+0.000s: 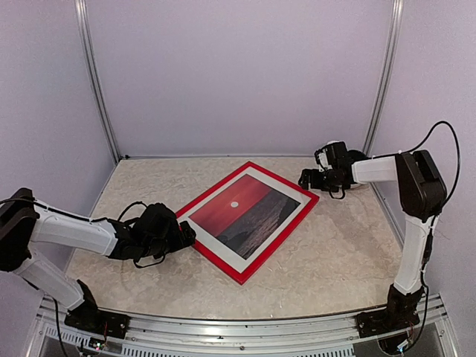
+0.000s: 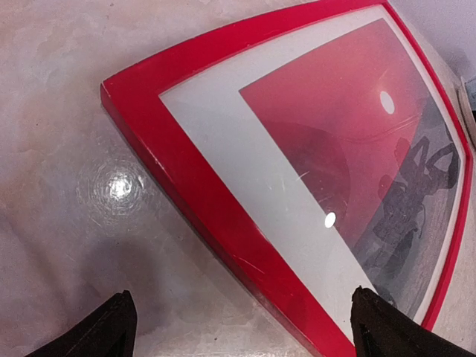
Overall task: Put the photo into the frame
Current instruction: Rotate the photo frame at the center of the board.
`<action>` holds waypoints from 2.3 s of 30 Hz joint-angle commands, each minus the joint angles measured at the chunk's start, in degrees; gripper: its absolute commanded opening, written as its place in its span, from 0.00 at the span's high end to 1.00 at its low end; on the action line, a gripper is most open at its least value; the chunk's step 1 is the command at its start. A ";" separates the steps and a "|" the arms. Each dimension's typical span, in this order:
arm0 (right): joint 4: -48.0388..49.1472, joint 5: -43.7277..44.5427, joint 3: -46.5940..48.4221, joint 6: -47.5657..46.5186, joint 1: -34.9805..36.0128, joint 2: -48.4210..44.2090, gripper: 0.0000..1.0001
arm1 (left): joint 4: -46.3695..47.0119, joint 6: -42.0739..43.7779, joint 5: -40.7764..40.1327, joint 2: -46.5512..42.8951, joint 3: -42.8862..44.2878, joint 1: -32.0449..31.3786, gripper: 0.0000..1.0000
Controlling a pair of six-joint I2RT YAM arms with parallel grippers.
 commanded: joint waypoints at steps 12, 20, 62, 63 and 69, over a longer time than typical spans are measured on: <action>-1.34 -8.85 4.85 -3.35 -1.13 7.68 0.01 | 6.77 2.08 5.17 7.16 2.57 4.61 0.01; 0.73 -15.24 1.22 -3.58 -1.32 7.07 0.01 | 8.38 3.44 6.11 9.45 3.20 5.80 0.01; 11.21 -13.52 -36.96 5.11 12.52 -22.84 0.01 | 4.13 15.75 14.33 30.96 31.55 14.20 0.01; 11.46 -13.10 -37.70 5.50 12.97 -23.41 0.01 | 3.93 16.04 14.68 31.59 32.59 14.34 0.01; 13.16 -11.73 -41.98 7.71 14.41 -25.78 0.01 | 3.02 17.53 15.88 35.78 37.82 15.07 0.01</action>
